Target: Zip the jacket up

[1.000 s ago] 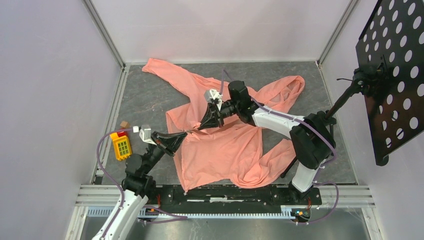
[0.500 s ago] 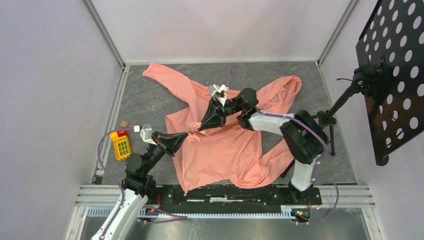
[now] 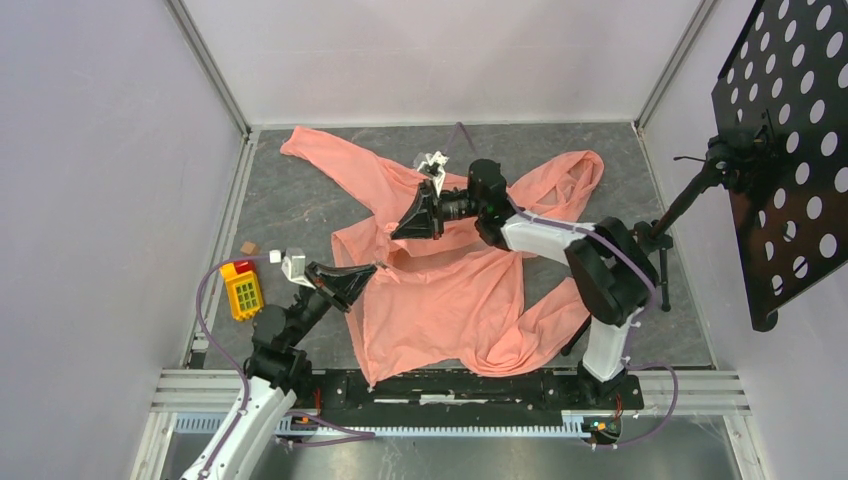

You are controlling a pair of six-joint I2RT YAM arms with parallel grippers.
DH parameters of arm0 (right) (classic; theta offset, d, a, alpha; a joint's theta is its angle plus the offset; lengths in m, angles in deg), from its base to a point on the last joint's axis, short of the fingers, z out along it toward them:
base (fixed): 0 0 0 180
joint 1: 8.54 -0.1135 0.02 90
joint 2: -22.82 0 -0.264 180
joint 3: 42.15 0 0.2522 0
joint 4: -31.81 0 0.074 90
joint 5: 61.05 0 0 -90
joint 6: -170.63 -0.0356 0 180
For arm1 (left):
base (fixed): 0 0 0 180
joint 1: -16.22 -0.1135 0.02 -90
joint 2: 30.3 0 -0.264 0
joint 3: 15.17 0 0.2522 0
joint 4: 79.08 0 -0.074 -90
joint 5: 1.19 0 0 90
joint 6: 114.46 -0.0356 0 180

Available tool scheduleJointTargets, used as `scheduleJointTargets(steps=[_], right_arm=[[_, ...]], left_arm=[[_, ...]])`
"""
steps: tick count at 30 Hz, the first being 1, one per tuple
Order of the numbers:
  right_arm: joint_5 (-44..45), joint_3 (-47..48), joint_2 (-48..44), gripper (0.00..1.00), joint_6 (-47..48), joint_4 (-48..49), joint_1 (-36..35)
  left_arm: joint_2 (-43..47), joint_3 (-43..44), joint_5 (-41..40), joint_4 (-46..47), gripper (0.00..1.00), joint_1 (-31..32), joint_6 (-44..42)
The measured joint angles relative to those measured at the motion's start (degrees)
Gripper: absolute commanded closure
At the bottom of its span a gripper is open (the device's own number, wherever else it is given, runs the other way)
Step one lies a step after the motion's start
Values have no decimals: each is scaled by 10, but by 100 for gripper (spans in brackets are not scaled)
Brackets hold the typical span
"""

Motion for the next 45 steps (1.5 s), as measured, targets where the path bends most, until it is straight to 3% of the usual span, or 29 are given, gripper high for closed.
scheduleJointTargets(steps=[4,10,15,45], right_arm=[[17,9,-55,100,144,-138,5],[23,63,-66,100,386,-403,4],[24,72,-66,100,472,-503,-4],[23,73,-83,100,485,-523,-32]], left_arm=[[-2,0,-6,2,98,0,0],[-24,0,-2,16,98,0,-4],[-56,0,9,36,98,0,-6],[-97,0,24,61,98,0,-18]])
